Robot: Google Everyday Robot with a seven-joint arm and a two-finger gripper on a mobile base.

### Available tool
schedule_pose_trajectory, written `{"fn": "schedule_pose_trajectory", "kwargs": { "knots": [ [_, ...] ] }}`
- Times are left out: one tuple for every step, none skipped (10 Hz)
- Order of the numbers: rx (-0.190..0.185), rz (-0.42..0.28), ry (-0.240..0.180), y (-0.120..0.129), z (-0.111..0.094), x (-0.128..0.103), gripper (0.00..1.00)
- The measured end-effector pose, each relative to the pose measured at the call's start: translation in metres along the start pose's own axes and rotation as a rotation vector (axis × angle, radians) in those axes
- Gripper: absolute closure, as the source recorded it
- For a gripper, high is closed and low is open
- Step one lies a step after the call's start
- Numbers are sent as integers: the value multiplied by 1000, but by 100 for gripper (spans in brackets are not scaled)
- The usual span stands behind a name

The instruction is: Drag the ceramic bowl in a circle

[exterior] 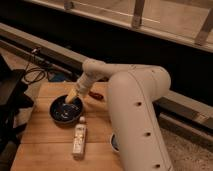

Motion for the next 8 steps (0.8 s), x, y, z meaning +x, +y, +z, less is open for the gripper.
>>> {"fn": "schedule_pose_trajectory", "kwargs": {
  "knots": [
    [-3,9,9,-2,4,2,20],
    [-5,16,18,-4,7,5,21],
    [-9,24,35,-5,14,8,30],
    [-7,22,49,-5,19,11,38],
    [-7,9,65,-2,23,11,47],
    [-10,-7,82,3,30,10,56],
    [-14,-23,99,8,36,9,68],
    [-14,-27,108,6,38,11,79]
  ]
}}
